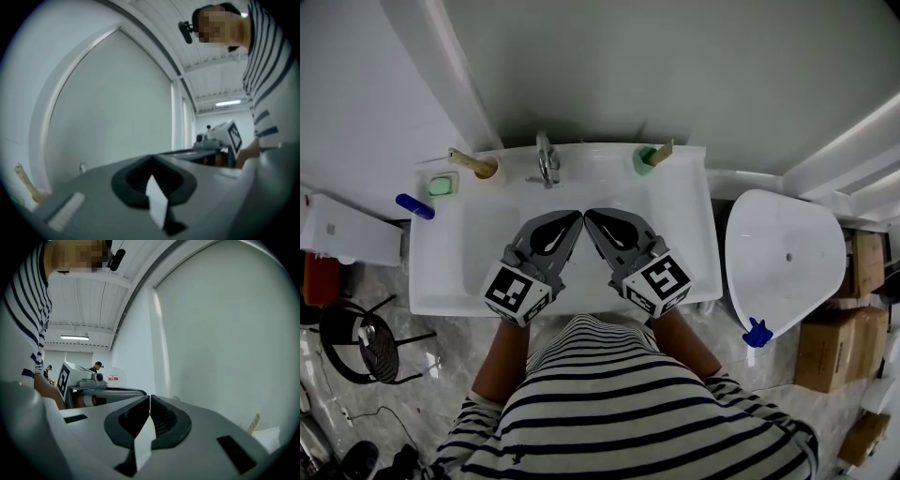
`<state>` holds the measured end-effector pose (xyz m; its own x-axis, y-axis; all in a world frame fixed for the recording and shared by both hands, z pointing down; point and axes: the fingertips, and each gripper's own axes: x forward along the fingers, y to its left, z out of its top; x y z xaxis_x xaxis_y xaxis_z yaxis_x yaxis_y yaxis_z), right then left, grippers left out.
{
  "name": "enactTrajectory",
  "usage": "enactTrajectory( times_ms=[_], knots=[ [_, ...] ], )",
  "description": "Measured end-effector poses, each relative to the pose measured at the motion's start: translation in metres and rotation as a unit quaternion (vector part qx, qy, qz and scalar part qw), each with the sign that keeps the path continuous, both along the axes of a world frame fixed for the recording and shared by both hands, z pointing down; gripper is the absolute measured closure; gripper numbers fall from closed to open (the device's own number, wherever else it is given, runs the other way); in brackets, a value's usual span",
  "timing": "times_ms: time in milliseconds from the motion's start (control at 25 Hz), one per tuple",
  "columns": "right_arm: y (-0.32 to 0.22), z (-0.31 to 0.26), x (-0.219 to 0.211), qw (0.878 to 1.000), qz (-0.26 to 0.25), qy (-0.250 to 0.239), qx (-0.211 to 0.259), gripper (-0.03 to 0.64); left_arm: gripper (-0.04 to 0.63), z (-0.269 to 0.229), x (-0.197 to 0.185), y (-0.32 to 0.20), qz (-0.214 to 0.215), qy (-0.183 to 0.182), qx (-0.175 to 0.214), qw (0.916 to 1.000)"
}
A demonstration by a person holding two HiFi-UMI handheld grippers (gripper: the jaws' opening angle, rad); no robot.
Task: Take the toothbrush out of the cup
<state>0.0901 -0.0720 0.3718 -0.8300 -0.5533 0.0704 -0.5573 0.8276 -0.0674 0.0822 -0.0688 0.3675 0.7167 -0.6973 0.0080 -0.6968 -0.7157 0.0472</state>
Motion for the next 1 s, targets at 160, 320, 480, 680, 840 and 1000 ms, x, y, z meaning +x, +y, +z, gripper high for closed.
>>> enactTrajectory(
  times_ms=[160, 320, 480, 680, 840, 1000],
  knots=[
    [-0.006, 0.005, 0.000, 1.000, 0.003, 0.001, -0.008, 0.609, 0.589, 0.005, -0.001, -0.008, 0.002, 0.005, -0.009, 0.9999],
    [-0.012, 0.010, 0.002, 1.000, 0.011, 0.003, -0.015, 0.609, 0.589, 0.010, 0.001, -0.012, 0.008, 0.006, -0.017, 0.9998],
    [-0.013, 0.015, -0.001, 1.000, 0.011, 0.006, -0.021, 0.609, 0.589, 0.015, -0.002, -0.015, 0.009, 0.008, -0.022, 0.9997],
    [-0.015, 0.019, 0.000, 1.000, 0.012, 0.012, -0.025, 0.609, 0.589, 0.018, -0.001, -0.018, 0.013, 0.009, -0.027, 0.9995],
    [-0.017, 0.021, -0.001, 1.000, 0.012, 0.012, -0.026, 0.609, 0.589, 0.020, -0.001, -0.019, 0.014, 0.007, -0.029, 0.9995],
    [-0.017, 0.022, -0.006, 1.000, 0.004, 0.011, -0.025, 0.609, 0.589, 0.022, -0.006, -0.018, 0.009, 0.000, -0.029, 0.9995]
  ],
)
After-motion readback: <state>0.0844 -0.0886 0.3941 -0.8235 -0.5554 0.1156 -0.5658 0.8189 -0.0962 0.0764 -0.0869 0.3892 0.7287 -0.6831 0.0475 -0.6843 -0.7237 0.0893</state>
